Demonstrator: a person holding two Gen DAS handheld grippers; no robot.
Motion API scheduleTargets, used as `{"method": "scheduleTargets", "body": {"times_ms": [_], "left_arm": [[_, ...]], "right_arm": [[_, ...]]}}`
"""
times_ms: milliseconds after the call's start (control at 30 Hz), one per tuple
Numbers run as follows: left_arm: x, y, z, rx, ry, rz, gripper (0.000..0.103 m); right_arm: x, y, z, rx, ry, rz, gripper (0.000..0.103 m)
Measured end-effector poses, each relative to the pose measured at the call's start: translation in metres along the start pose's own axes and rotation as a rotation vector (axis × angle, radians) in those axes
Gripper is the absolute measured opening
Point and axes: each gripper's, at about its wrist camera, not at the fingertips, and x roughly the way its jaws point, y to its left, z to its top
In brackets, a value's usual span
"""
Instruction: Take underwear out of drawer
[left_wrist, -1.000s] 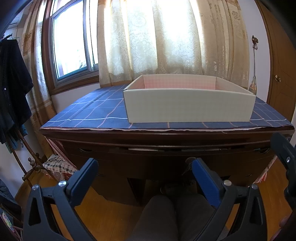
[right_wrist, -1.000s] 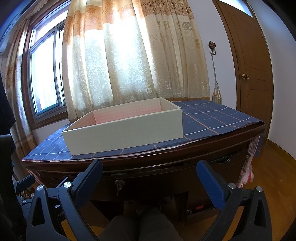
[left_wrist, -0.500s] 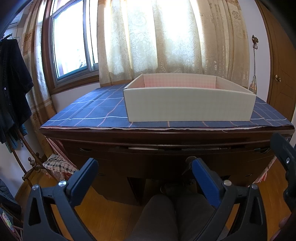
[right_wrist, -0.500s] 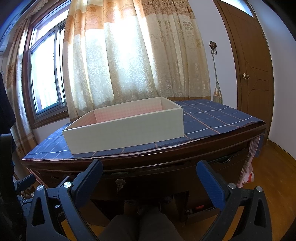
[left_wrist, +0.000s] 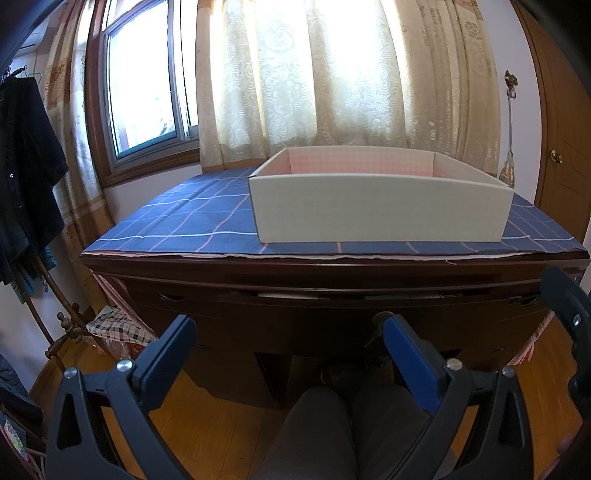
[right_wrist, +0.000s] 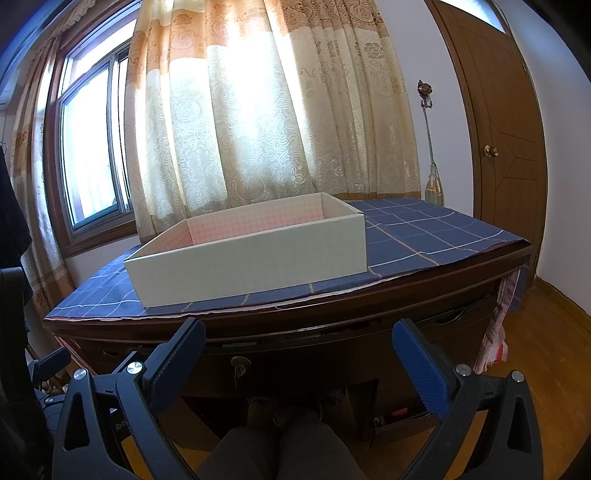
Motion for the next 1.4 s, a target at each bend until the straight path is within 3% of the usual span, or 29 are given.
{"method": "scheduleTargets", "body": {"times_ms": [367,600,733,867,1133,1400], "left_arm": [[0.005,0.007,0.000,-0.009,-0.010,0.013,0.103],[0.029,0.019,-0.009,-0.043,-0.028,0.019,0.103],[0.043,0.019,-0.014,-0.013,-0.055,0.002,0.103],[0.047,0.019,-0.014,-0.016,-0.149,-0.014,0.103],[0.058,0.008,-0.005,0.020,-0.395,0.005,0.103],[0.053,-0.011,-0.007,0.135,-0.786,0.115,0.103]], "right_arm": [[0.003,-0.009,0.001,0.008,-0.009,-0.020,0.103],[0.019,-0.027,-0.003,0.037,-0.009,-0.049,0.102],[0.039,-0.033,-0.009,0.050,0.007,-0.049,0.102],[0.055,-0.035,-0.011,0.050,0.018,-0.038,0.102],[0.057,-0.027,-0.007,-0.013,-0.093,-0.062,0.102],[0.063,-0.017,0.003,-0.064,-0.187,-0.105,0.102]]}}
